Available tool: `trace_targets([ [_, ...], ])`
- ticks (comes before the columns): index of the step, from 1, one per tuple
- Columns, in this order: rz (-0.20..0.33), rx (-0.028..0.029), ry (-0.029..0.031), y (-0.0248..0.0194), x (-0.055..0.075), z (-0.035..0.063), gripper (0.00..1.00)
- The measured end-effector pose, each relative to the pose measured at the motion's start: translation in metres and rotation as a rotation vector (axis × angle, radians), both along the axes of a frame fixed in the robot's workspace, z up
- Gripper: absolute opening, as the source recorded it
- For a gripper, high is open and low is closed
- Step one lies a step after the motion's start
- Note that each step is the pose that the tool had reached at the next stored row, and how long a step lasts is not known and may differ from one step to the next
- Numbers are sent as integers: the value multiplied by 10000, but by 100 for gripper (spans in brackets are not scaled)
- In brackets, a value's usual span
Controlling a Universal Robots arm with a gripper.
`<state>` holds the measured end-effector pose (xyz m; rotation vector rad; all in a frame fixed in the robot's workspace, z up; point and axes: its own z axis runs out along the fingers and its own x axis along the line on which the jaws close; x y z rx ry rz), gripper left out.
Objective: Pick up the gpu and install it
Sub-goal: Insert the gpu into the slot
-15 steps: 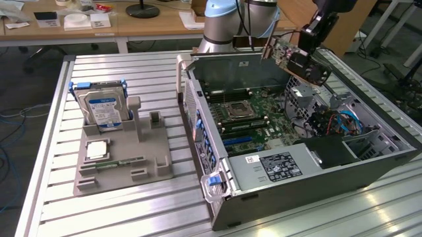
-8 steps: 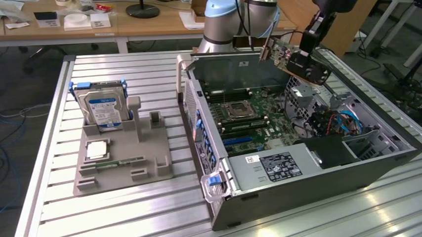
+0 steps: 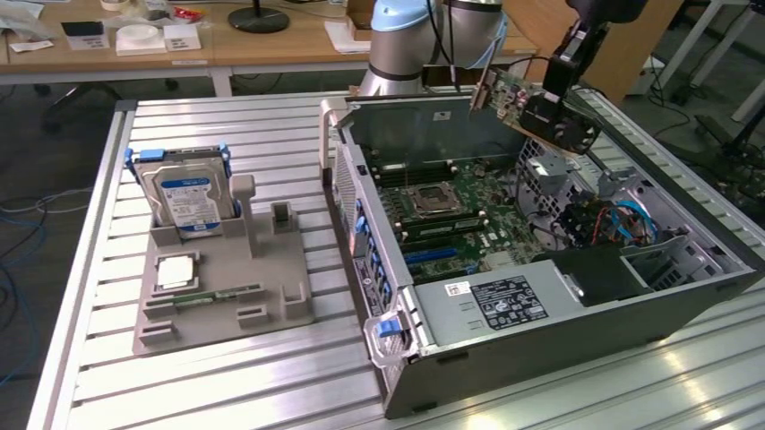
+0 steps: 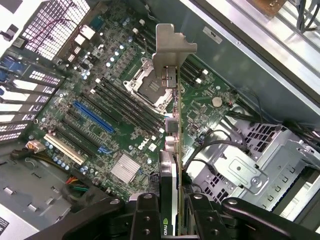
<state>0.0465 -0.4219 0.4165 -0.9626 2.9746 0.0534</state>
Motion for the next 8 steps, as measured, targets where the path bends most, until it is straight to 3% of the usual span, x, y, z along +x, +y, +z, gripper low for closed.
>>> trace_targets([
  [3,288,0,1,0,0,-1,26],
  [8,1196,0,1,0,0,-2,26],
])
